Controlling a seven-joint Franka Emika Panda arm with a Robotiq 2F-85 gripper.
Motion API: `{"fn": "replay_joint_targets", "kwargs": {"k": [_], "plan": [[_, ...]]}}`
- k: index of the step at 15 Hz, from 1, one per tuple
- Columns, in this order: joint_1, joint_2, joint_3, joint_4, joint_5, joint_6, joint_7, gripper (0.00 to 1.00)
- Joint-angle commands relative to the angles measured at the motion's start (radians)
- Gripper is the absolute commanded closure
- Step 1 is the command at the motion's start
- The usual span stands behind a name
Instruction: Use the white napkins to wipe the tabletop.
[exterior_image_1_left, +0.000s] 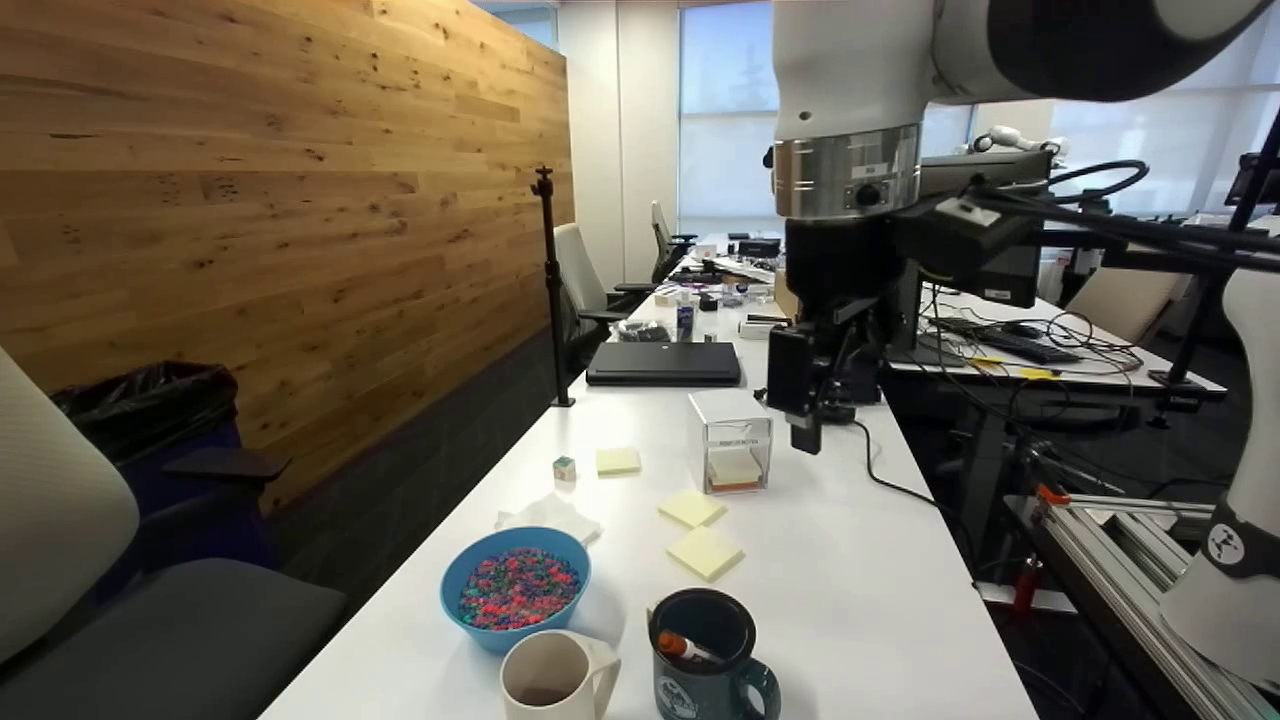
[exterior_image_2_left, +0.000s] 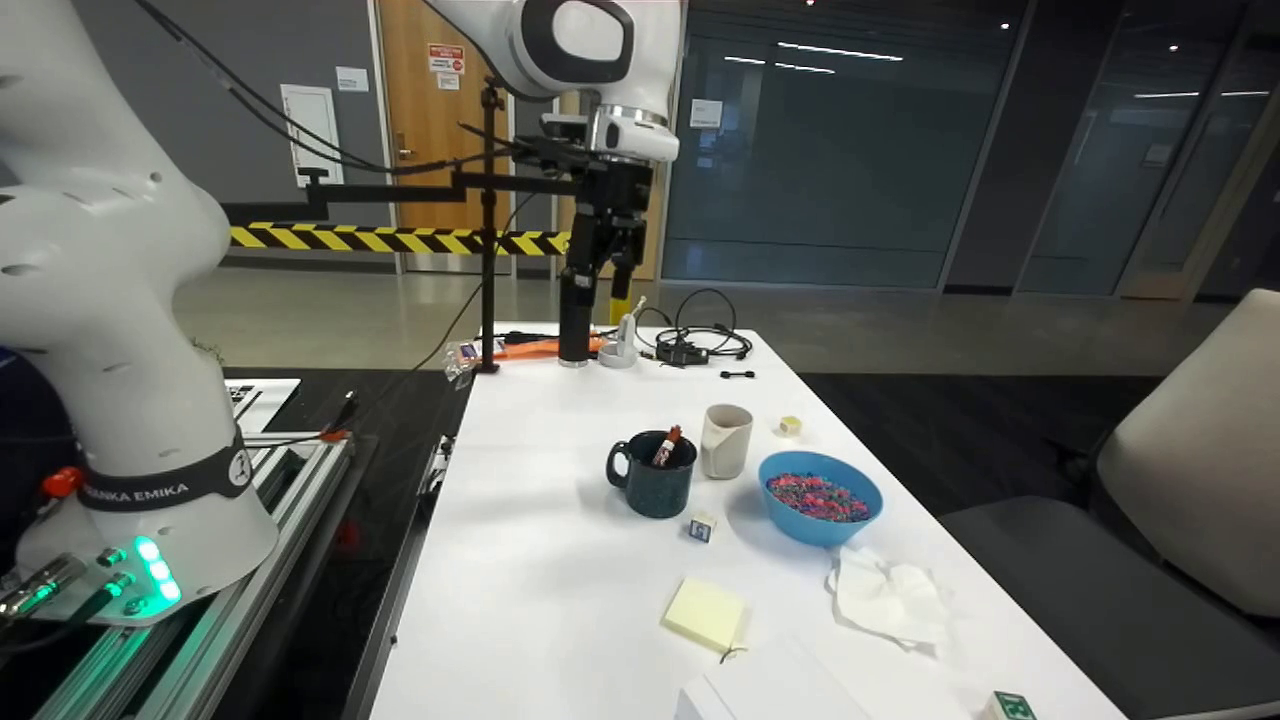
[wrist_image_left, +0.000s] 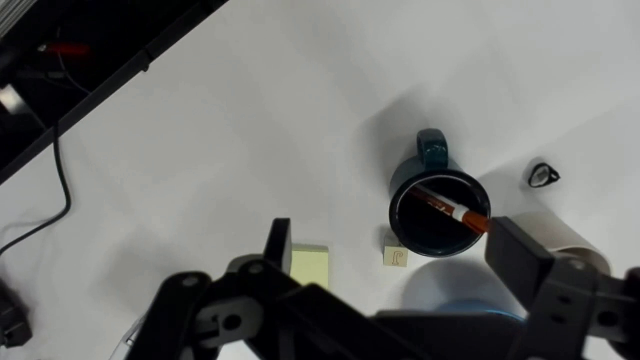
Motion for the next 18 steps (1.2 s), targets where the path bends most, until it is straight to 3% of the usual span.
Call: {"fn": "replay_joint_targets", "kwargs": {"k": [1,10,18], "plan": [[-0.009,0.039,-0.042,0.038,0.037,0.033,0.122,0.00],[-0.052,0.112,-0.142,0.025,0.018,0.121,0.296,0.00],[-0.021,0.214,-0.150,0.121,0.024,0.194,0.362,0.00]]}}
